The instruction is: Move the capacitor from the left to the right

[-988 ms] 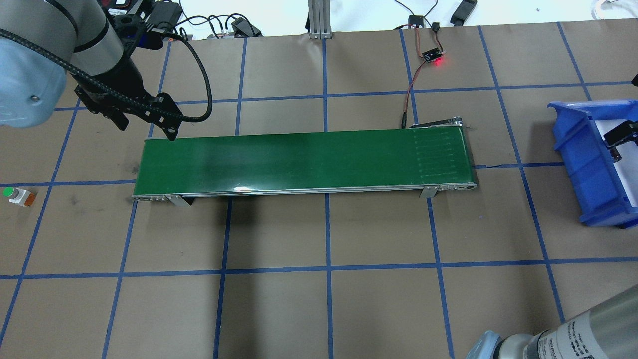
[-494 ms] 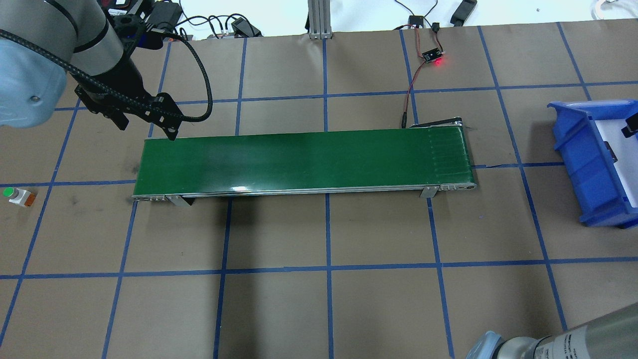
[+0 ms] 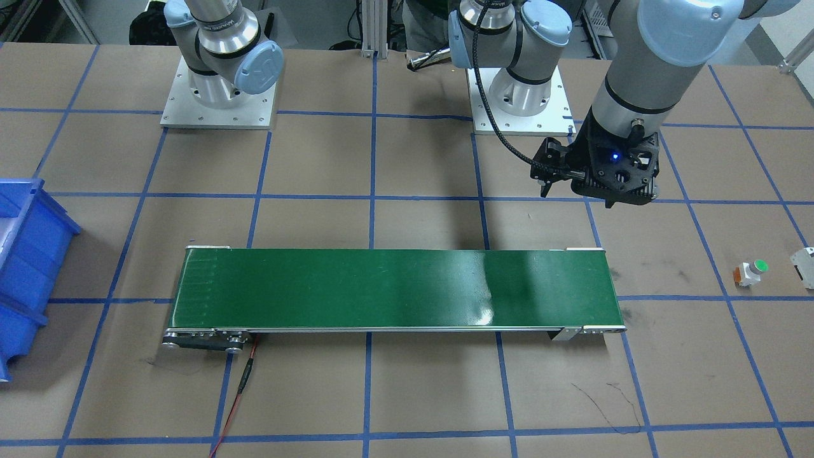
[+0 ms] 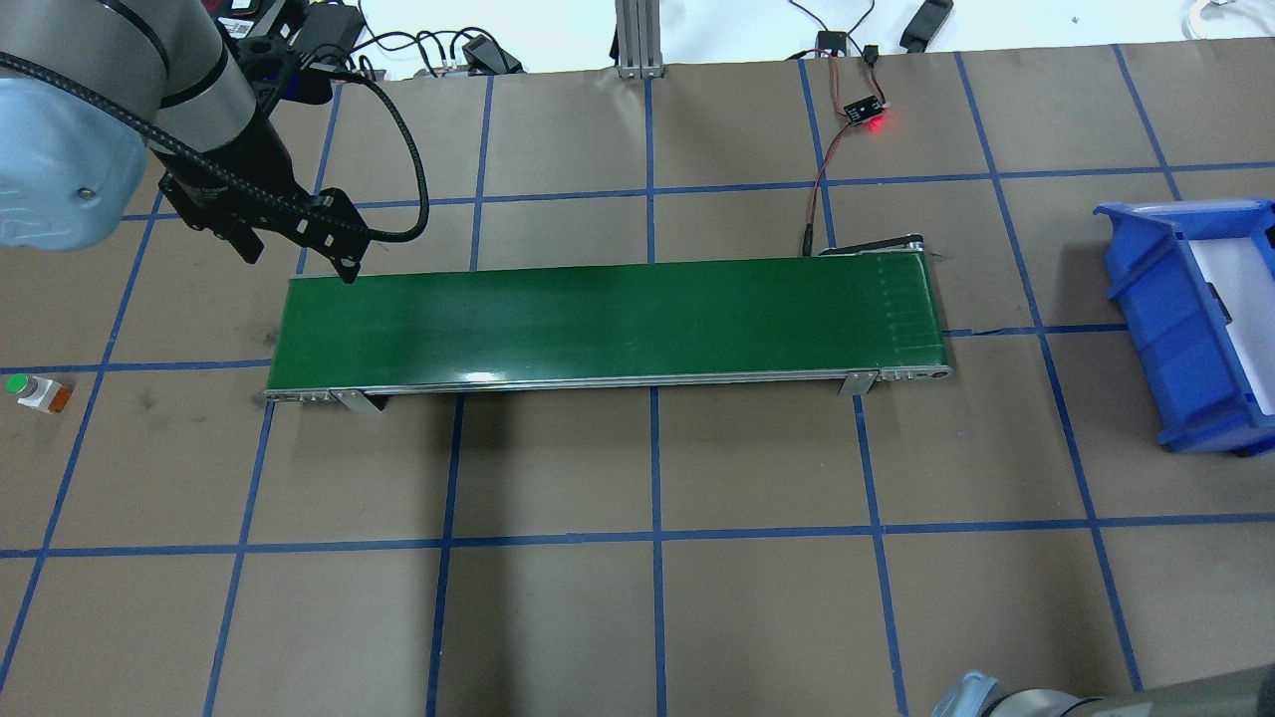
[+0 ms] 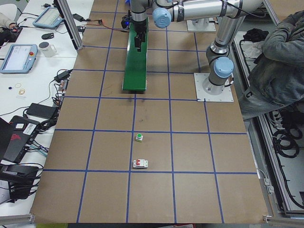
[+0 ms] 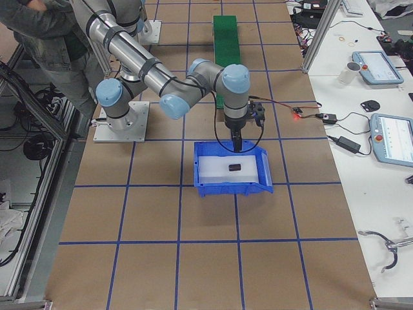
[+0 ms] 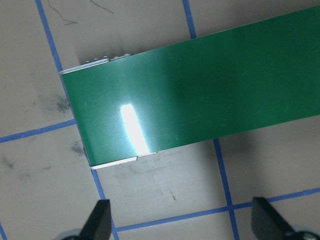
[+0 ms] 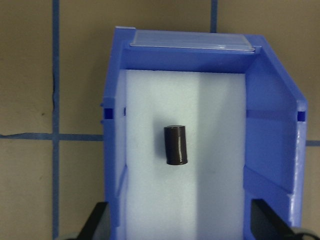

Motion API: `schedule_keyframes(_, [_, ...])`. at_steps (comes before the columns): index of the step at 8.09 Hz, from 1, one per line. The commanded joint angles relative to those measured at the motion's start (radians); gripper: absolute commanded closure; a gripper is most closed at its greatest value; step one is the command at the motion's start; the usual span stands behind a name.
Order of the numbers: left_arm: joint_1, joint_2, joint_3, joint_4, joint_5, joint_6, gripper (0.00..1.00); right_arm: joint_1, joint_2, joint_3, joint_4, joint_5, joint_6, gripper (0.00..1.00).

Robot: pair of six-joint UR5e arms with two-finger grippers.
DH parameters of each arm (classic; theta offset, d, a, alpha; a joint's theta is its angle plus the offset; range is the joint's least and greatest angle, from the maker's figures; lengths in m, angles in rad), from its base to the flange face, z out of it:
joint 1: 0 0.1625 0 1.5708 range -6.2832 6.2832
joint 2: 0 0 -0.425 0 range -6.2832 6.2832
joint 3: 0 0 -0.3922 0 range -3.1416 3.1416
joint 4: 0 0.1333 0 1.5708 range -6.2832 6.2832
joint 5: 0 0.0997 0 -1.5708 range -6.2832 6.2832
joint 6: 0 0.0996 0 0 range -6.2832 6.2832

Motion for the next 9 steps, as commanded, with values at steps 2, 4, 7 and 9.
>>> schedule_keyframes(2, [0.000, -0.006, -0.001, 0.015, -0.002, 0.002, 0.00, 0.199, -0.085, -0.004, 0.081, 0.002, 0.224, 0.00])
schedule_keyframes(4, [0.000, -0.012, -0.001, 0.023, -0.002, 0.000, 0.00, 0.285, -0.088, -0.004, 0.094, 0.013, 0.310, 0.00])
schedule_keyframes(7, [0.000, -0.024, 0.001, 0.029, 0.000, 0.000, 0.00, 0.420, -0.112, -0.003, 0.095, 0.005, 0.471, 0.00])
schedule_keyframes(9, [0.000, -0.024, 0.001, 0.031, 0.000, 0.002, 0.00, 0.497, -0.120, -0.003, 0.095, -0.001, 0.567, 0.00])
